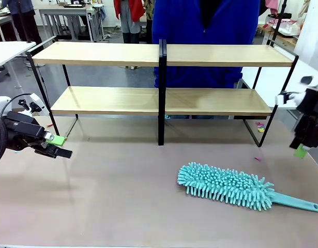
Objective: Clean the shelves.
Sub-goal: Place the Duster on the table.
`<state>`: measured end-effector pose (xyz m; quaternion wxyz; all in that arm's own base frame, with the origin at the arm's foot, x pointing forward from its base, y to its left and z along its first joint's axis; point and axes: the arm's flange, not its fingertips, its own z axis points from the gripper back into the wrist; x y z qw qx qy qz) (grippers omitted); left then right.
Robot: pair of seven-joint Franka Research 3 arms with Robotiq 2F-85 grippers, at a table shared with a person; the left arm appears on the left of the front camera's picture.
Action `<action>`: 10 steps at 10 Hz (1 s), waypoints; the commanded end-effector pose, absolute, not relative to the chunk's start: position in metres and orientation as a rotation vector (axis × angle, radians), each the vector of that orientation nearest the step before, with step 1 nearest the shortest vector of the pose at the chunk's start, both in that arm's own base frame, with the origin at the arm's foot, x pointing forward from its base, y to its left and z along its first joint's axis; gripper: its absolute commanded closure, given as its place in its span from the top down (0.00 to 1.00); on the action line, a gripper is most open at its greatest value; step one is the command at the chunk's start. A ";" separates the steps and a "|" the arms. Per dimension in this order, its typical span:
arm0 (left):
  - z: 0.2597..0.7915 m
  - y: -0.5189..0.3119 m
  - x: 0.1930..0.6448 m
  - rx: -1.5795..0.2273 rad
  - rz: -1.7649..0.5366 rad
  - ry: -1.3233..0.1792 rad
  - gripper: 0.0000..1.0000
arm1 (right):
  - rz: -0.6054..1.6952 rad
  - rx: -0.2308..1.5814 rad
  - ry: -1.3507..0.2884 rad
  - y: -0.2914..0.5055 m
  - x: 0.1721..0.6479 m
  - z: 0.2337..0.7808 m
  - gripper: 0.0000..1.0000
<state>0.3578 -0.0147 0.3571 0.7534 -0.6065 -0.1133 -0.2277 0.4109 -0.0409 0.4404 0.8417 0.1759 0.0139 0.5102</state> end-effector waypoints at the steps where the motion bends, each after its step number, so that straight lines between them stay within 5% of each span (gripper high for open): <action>1: 0.360 -0.016 0.356 -1.342 -0.488 -0.256 1.00 | 1.081 0.318 -0.040 -0.053 0.377 0.457 1.00; 5: 0.360 -0.016 0.356 -1.342 -0.488 -0.256 1.00 | 1.046 0.581 -0.313 -0.093 0.292 0.555 1.00; 8: 0.360 -0.016 0.356 -1.342 -0.488 -0.256 1.00 | 0.966 0.810 -0.524 -0.087 0.279 0.559 1.00; 9: 0.360 -0.016 0.356 -1.342 -0.488 -0.256 1.00 | 1.027 0.615 -0.379 -0.097 0.270 0.571 1.00; 10: 0.360 -0.016 0.356 -1.342 -0.488 -0.256 1.00 | 1.027 0.615 -0.379 -0.097 0.270 0.571 1.00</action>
